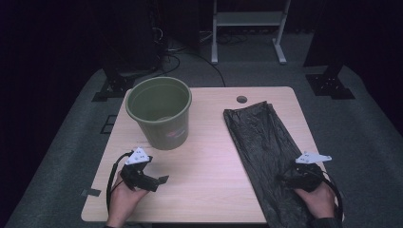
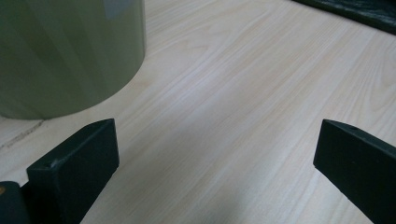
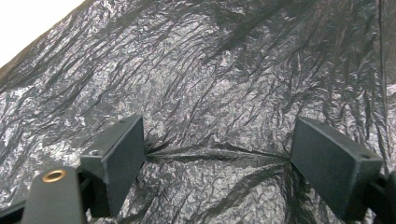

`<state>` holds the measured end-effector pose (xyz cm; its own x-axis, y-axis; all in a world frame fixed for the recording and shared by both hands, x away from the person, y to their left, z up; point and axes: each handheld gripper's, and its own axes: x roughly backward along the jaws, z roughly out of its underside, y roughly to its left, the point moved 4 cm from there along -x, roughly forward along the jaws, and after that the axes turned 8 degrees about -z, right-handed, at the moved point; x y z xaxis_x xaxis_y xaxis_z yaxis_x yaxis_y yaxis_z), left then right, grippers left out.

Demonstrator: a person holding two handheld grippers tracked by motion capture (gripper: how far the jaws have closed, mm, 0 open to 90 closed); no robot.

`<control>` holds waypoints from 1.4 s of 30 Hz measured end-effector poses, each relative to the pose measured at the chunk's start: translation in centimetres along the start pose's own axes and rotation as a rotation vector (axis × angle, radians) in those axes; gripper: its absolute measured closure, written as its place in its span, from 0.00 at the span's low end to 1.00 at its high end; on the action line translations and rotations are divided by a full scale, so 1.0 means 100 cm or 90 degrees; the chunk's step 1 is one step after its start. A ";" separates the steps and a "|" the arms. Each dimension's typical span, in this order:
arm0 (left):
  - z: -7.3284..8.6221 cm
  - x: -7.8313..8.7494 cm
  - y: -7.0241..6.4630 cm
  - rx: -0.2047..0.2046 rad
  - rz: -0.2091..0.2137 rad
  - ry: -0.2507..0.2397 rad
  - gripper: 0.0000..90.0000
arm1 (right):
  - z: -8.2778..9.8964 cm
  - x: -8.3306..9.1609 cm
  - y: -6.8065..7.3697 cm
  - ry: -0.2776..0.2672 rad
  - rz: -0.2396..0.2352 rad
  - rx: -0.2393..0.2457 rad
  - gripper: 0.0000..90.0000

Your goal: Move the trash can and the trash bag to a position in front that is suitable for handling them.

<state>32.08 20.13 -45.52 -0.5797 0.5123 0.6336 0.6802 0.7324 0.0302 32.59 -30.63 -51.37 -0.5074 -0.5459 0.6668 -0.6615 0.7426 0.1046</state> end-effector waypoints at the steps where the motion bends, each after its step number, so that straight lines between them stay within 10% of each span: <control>1: 0.000 0.000 0.000 0.000 0.000 0.000 0.00 | 0.000 0.000 0.000 0.000 0.000 0.000 0.19; 27: -0.085 0.040 -0.015 -0.041 0.055 -0.051 0.00 | 0.000 0.000 0.000 0.000 0.000 0.000 0.19; 42: -0.127 0.049 -0.004 -0.056 0.037 -0.070 0.00 | 0.000 0.000 0.000 0.000 0.000 -0.001 0.19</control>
<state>34.66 16.67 -32.61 -0.5802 0.6028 0.5477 0.7484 0.6600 0.0663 32.61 -30.63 -51.37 -0.5074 -0.5465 0.6662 -0.6612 0.7427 0.1057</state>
